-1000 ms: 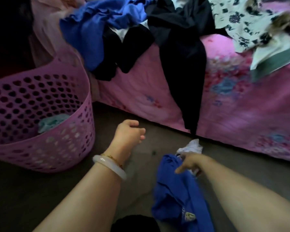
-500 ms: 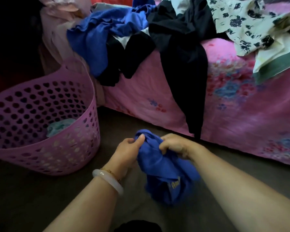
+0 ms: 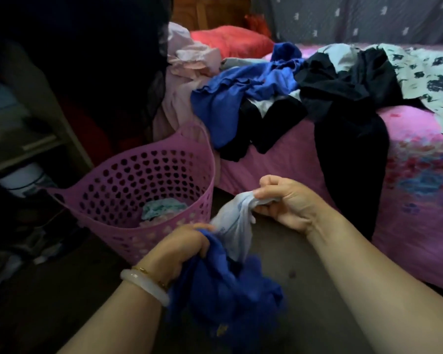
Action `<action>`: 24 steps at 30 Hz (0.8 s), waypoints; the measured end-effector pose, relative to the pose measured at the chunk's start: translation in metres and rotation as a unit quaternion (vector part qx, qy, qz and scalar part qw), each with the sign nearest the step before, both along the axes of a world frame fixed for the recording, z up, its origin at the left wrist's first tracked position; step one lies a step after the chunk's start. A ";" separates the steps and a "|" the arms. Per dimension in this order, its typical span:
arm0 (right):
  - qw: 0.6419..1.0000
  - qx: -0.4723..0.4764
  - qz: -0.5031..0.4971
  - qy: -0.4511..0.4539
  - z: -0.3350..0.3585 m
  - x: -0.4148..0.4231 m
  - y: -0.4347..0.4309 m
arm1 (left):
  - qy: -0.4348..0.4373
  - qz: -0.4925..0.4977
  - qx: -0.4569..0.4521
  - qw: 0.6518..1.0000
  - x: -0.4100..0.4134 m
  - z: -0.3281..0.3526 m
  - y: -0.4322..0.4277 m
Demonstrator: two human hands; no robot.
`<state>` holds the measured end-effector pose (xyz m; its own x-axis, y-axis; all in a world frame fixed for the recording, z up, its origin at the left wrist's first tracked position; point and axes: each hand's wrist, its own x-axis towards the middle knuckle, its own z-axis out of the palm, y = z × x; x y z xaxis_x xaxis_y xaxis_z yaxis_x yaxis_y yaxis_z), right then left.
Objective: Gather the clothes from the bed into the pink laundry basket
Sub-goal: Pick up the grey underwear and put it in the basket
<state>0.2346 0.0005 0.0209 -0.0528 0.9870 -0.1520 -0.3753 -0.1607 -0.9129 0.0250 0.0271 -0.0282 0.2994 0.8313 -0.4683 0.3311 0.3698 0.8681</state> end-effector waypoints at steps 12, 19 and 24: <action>0.993 0.043 0.003 0.113 0.037 -0.042 0.010 | 0.013 -0.142 0.025 0.990 -0.014 0.018 -0.007; 0.994 0.032 -0.058 0.088 0.028 -0.021 0.014 | 0.031 -0.141 0.053 0.988 -0.025 0.005 -0.010; 0.981 0.035 -0.170 -0.085 0.015 0.000 0.016 | 0.061 -0.026 0.178 0.982 -0.039 0.021 0.004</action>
